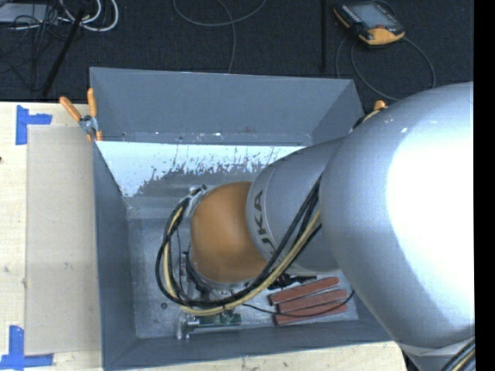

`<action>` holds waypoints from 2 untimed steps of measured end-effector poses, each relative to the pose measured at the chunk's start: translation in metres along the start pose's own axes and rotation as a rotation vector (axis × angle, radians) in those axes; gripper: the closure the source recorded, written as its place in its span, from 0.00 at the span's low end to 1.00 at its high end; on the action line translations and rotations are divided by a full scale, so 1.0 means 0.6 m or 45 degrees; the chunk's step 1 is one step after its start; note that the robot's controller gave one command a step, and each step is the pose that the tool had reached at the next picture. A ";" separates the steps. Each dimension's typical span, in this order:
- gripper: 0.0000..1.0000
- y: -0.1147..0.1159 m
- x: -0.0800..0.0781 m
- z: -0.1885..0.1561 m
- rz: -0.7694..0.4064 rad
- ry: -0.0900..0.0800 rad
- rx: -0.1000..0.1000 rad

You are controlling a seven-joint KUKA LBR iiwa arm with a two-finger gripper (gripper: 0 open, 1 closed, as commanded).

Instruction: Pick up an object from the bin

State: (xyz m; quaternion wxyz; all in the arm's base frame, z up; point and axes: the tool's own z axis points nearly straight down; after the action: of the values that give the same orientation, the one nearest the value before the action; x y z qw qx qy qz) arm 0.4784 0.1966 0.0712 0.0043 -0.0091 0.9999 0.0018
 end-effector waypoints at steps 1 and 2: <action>0.00 -0.052 -0.007 -0.001 -0.067 0.002 -0.002; 1.00 -0.128 -0.002 -0.005 -0.233 0.000 -0.001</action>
Offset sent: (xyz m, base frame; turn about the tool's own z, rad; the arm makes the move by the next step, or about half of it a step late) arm -0.0009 -0.0783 -0.0012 -0.1862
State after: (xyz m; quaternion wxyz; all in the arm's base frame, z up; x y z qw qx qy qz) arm 0.4808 0.1198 0.0740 0.0045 -0.1006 0.9949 0.0017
